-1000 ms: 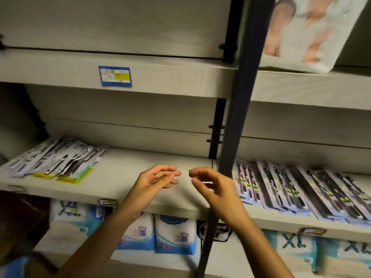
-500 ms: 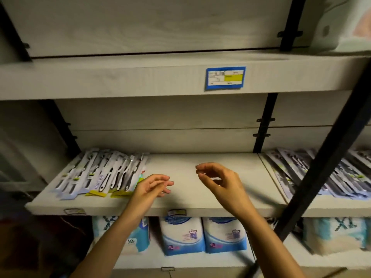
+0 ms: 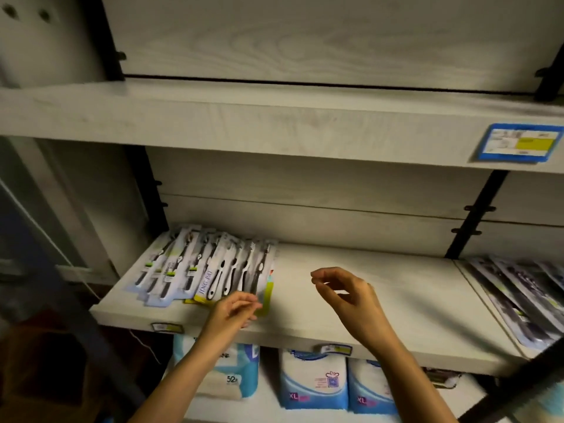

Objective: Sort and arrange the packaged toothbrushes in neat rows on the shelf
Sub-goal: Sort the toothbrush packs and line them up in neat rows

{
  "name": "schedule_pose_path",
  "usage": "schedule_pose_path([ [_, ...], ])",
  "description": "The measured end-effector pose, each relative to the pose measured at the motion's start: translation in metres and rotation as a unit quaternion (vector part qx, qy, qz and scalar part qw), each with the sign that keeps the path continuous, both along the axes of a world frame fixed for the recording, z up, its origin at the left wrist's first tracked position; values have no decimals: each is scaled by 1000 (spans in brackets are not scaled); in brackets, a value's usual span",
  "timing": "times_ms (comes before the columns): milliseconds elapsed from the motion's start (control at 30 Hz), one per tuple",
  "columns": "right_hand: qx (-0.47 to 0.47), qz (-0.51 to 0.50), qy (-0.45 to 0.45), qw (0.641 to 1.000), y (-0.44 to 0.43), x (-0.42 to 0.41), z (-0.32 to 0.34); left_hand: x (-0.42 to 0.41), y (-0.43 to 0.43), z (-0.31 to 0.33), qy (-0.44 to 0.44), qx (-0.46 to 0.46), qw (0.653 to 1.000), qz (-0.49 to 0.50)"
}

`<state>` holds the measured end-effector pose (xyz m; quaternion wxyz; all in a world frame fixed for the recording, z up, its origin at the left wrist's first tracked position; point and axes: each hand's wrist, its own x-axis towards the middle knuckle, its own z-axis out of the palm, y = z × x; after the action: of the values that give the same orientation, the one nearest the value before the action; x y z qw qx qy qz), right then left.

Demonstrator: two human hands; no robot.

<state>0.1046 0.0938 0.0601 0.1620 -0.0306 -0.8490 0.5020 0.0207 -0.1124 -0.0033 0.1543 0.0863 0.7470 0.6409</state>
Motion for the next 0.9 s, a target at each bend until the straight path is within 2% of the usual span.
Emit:
schedule_pose_path([
  [267,-27,-45,-17,998,-79,-68,-18,-62,-70,-24,-13,-51,997,-50],
  [533,-28,-70,-36,997,-94,-83,-25,-90,-93,-29,1,-59,998,-38],
  [600,-30,-62,-43,997,-95,-86,-27,-91,-98,-31,37,-69,997,-14],
  [700,-29,-48,-48,997,-100,-92,-27,-105,-113,-35,107,-98,986,87],
  [800,-27,-25,-50,998,-108,-100,-25,-135,-123,-37,152,-193,956,163],
  [900,-25,-8,-52,998,-112,-105,-25,-157,-121,-38,130,-343,919,143],
])
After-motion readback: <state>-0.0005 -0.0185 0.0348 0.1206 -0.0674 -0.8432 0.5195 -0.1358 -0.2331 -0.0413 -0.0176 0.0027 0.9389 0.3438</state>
